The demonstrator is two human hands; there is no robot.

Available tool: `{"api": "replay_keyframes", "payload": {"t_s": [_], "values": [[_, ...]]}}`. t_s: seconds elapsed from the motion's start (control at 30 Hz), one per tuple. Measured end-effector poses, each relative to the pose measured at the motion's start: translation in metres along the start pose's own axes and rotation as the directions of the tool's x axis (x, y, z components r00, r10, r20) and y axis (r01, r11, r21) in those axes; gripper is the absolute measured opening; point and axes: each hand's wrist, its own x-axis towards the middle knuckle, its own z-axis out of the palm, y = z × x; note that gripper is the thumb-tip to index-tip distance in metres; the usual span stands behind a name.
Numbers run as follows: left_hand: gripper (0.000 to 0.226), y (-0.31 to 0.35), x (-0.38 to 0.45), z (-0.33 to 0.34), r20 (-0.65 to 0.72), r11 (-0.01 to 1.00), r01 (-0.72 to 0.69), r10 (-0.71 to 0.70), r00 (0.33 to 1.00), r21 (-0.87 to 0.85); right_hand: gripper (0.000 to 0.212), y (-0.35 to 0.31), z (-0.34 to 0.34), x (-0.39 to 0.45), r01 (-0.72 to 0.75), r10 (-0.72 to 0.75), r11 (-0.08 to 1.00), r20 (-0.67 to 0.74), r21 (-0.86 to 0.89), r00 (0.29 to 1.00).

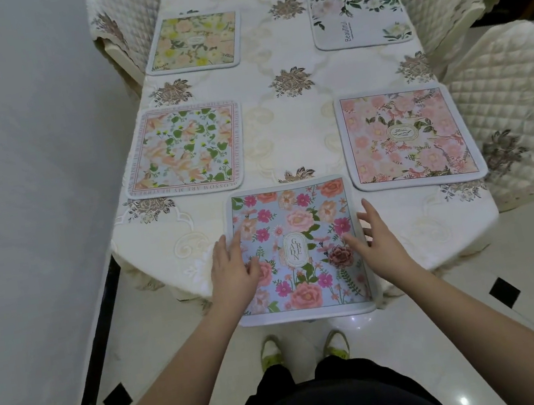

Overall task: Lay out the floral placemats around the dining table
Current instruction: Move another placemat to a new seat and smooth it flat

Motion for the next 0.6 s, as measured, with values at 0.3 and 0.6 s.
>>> {"api": "replay_keyframes", "payload": {"t_s": [0.3, 0.6], "values": [[0.065, -0.006, -0.003, -0.007, 0.030, 0.946, 0.086, -0.080, 0.996, -0.312, 0.055, -0.020, 0.000, -0.010, -0.107, 0.115, 0.970, -0.023, 0.218, 0.993], [0.062, -0.016, 0.009, -0.034, 0.191, 0.622, 0.324, -0.272, 0.943, -0.713, 0.047, -0.038, 0.017, -0.027, -0.137, 0.129, 0.987, 0.096, 0.079, 0.987]]}}
